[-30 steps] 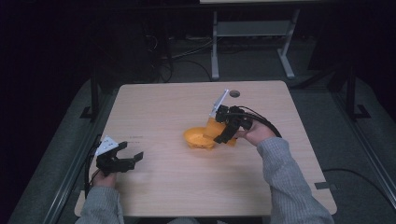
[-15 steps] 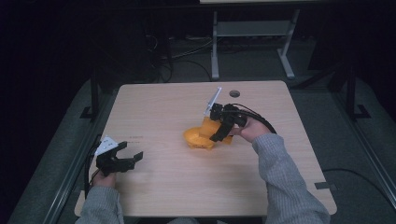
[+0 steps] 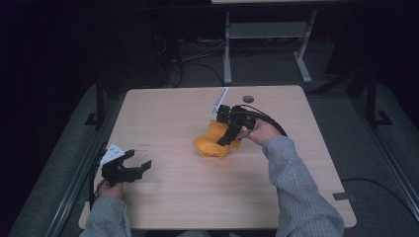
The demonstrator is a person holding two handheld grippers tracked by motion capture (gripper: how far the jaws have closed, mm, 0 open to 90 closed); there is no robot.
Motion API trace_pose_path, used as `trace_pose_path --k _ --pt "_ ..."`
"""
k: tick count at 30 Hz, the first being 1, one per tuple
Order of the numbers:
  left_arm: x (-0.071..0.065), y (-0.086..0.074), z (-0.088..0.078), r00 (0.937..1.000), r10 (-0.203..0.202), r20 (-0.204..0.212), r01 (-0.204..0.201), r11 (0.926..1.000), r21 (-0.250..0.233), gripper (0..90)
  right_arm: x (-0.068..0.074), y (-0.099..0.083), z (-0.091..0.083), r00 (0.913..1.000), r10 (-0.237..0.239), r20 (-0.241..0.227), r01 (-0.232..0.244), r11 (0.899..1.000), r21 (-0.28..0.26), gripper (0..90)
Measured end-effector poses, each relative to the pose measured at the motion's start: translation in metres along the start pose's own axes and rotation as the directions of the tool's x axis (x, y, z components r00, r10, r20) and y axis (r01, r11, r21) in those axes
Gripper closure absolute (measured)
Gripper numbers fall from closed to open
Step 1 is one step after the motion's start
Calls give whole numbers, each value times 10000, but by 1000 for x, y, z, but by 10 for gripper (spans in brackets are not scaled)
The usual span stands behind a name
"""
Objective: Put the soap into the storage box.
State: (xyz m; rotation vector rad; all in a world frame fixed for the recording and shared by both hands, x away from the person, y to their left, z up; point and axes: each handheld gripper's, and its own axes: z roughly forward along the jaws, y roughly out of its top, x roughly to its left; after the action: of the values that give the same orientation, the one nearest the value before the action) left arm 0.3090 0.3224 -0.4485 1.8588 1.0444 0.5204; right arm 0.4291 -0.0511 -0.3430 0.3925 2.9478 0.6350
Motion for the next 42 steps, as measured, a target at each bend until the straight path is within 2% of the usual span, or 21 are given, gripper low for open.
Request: trace_pose_path --k 5,12,27,42 --pt "0 0 0 10000 -8 2 8 10000 6 138 -1 8 2 9999 -160 40 159 9998 90 213" --pt "0 0 0 10000 15 -8 -15 10000 -18 138 0 19 7 9993 -350 -151 351 9994 71 213" --pt "1 1 0 10000 53 -14 -53 10000 42 138 -2 22 35 9978 -466 -464 496 9965 669 213" --pt "1 1 0 10000 50 -22 -50 10000 -45 138 -3 24 42 9971 -440 -616 478 9970 609 213"
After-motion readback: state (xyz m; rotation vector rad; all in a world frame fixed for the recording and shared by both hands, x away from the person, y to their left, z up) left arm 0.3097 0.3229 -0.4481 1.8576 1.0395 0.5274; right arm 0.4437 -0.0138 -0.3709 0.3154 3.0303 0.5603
